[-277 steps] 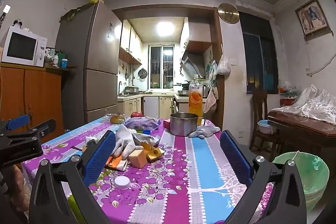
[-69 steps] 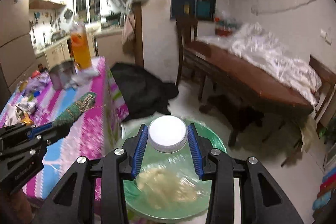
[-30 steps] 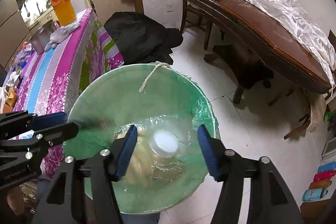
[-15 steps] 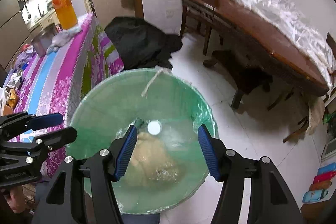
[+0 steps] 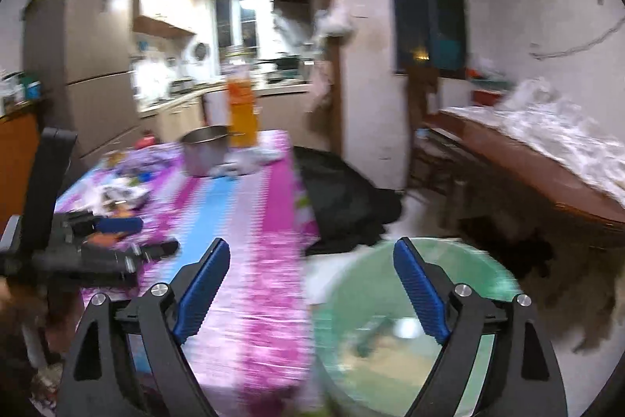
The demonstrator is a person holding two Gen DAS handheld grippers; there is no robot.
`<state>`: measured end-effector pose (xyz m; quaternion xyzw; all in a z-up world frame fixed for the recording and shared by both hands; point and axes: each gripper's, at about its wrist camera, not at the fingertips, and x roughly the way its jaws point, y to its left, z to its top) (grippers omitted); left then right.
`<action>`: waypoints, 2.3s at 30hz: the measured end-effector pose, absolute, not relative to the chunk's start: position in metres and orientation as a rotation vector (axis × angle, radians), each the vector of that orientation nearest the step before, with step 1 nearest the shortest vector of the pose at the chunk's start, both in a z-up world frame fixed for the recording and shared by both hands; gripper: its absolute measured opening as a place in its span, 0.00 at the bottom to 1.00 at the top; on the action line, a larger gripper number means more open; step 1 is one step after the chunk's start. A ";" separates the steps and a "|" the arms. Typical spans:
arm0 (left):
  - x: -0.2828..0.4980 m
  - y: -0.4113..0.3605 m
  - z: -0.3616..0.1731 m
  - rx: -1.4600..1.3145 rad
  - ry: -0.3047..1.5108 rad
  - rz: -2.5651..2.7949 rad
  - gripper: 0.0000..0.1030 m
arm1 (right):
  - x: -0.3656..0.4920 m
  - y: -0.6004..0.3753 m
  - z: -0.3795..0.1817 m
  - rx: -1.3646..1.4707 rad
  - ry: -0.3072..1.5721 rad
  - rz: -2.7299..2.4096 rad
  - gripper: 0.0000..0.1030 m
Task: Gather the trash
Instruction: 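Grasp the white mask with the left tool while the right tool grasps the beige sponge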
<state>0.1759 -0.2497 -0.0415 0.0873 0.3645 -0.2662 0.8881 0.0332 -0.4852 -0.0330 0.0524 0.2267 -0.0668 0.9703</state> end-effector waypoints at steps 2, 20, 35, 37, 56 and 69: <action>0.191 -0.188 -0.039 0.127 0.755 -0.431 0.75 | 0.048 -0.455 -0.039 0.106 0.478 -0.057 0.83; 0.277 0.143 -0.084 -0.139 0.880 0.341 0.75 | 0.188 -0.265 -0.091 -0.019 0.684 0.362 0.75; 0.266 0.158 -0.103 -0.110 0.893 0.276 0.36 | 0.250 -0.188 -0.099 -0.150 0.691 0.601 0.58; 0.265 0.155 -0.103 -0.099 0.883 0.268 0.33 | 0.257 -0.178 -0.100 -0.190 0.686 0.614 0.59; 0.250 0.148 -0.098 -0.133 0.829 0.210 0.23 | 0.264 -0.155 -0.116 -0.288 0.687 0.559 0.43; 0.184 0.049 -0.038 -0.028 0.582 0.132 0.23 | 0.190 -0.166 -0.049 -0.047 0.442 0.289 0.43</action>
